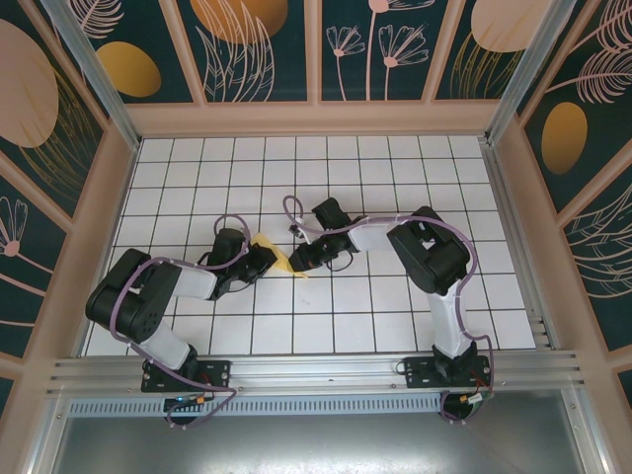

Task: Fold a paper plane with a square sheet of paper (pick it up from the middle)
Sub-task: Fold the wing for the fifth time at the center of the table.

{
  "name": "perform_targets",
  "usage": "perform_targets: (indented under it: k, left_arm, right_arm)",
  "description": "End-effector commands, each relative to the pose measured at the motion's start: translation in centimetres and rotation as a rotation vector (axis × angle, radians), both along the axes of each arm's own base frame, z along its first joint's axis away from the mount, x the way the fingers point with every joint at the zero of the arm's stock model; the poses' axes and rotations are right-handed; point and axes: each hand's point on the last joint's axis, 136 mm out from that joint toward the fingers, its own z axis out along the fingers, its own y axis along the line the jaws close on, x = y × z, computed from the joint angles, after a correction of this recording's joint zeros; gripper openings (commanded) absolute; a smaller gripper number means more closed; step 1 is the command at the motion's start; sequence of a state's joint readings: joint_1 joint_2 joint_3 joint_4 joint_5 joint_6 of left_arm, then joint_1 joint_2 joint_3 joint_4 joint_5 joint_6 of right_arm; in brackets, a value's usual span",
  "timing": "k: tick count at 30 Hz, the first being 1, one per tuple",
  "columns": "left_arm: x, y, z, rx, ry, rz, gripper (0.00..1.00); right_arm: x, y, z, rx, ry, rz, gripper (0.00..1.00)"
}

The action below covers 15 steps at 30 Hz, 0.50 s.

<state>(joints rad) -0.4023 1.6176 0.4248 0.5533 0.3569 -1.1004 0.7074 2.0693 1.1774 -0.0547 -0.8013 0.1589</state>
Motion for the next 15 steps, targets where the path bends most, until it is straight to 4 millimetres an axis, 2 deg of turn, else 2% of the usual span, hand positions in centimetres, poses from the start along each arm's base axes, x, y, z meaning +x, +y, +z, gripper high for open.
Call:
perform_targets:
  k: [1,7,12,15]
  left_arm:
    - [-2.4,2.7,-4.4,0.144,0.145,0.053,0.15]
    - [-2.6,2.9,-4.8,0.156,0.158,0.06,0.14]
    - [-2.6,2.9,-4.9,0.159,0.159,0.06,0.14]
    - [-2.7,3.0,-5.0,0.161,0.162,0.061,0.13]
  right_arm:
    - [-0.7,-1.2,0.8,-0.038,0.043,-0.015,0.16]
    - [-1.8,-2.1,-0.7,-0.078,0.081,-0.013,0.11]
    - [-1.6,-2.8,-2.9,-0.158,0.093,-0.034,0.09]
    - [-1.2,-2.7,-2.0,-0.152,0.07,-0.049,0.15]
